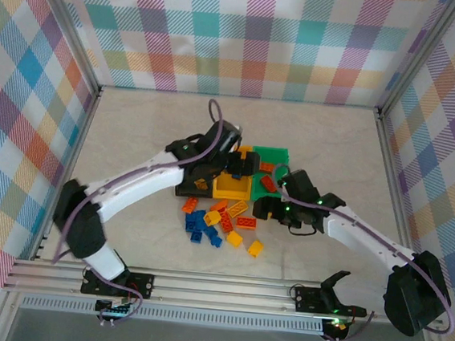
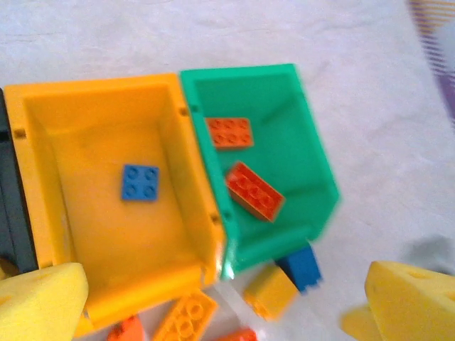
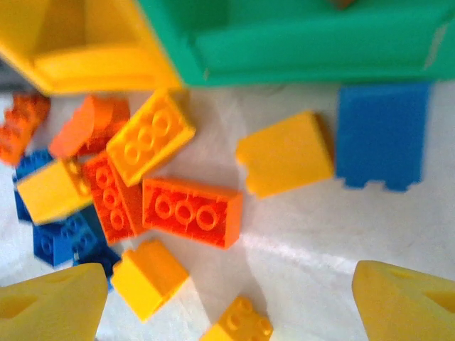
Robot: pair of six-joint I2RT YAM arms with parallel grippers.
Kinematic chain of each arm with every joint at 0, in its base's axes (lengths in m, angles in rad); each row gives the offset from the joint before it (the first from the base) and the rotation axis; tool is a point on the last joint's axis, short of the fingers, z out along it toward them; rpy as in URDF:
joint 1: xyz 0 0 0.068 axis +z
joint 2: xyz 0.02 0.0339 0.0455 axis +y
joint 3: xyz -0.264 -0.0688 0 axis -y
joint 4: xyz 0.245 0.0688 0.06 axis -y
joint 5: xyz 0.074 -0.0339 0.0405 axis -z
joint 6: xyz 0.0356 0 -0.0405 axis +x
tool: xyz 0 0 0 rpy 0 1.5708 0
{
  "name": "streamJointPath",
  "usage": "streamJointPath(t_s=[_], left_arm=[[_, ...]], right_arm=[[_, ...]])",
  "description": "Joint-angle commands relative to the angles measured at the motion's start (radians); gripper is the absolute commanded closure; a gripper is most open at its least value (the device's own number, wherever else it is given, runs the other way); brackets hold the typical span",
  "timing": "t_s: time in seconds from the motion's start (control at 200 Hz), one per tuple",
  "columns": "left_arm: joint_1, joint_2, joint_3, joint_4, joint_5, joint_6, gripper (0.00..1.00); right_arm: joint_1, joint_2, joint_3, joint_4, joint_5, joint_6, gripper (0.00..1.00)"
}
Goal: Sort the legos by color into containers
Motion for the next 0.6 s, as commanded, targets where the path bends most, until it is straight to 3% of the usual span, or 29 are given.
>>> streamJointPath(t_s=[0.0, 0.245, 0.595], left_arm=[[-0.047, -0.116, -0.134, -0.006, -0.027, -0.033, 0.00], [-0.058, -0.348, -0.379, -0.045, -0.052, -0.112, 0.00], [-0.057, -0.447, -0.502, -0.087, -0.108, -0.163, 0.00]], right_arm=[[0.089, 0.000, -0.034, -0.044, -0.032, -0.042, 0.11], [0.242, 0.060, -0.072, -0.041, 0.030, -0.023, 0.14], [0.335, 0.180, -0.038, -0.034, 0.120, -0.018, 0.23]])
